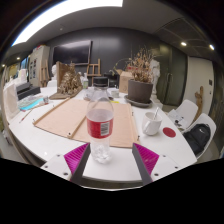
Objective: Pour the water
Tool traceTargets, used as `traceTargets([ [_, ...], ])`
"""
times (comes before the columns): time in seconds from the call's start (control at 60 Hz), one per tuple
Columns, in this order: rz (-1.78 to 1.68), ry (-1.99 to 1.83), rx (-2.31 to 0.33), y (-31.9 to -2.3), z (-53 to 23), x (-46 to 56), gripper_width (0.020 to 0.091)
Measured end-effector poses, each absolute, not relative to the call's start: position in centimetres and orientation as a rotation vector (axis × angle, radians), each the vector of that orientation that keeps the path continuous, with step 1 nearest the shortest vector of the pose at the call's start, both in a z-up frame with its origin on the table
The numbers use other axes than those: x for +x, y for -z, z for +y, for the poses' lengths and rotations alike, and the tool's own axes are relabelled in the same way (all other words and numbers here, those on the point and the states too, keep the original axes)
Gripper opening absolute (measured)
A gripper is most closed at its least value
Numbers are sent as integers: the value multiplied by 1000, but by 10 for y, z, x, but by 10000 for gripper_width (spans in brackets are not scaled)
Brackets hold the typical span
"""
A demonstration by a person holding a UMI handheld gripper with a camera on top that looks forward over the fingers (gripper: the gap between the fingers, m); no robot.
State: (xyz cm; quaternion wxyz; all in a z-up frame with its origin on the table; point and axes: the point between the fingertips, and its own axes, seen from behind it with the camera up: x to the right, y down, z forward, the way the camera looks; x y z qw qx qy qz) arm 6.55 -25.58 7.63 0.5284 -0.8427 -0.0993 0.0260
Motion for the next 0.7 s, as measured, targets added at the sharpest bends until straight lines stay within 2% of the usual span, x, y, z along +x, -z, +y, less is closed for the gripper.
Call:
traceTargets([
  [0.117,-191,-79,-1976,-62,-225,41,851],
  [0.183,-170,-93,-1952,-56,-208,31,796],
  [0.233,-155,-94,-1939,-52,-197,28,692],
  [0.317,-145,-89,-1904,-51,-182,25,446],
  [0.35,-136,-77,-1891,-51,-177,26,433],
  [0.467,-132,-92,-1866,-53,-170,24,281],
  [0.533,-126,-95,-1869,-52,-170,25,230],
  [0.567,-129,-96,-1874,-52,-171,24,227],
  [0.583,-132,-94,-1876,-52,-171,24,199],
  [0.7,-141,-87,-1906,-57,-174,23,200],
])
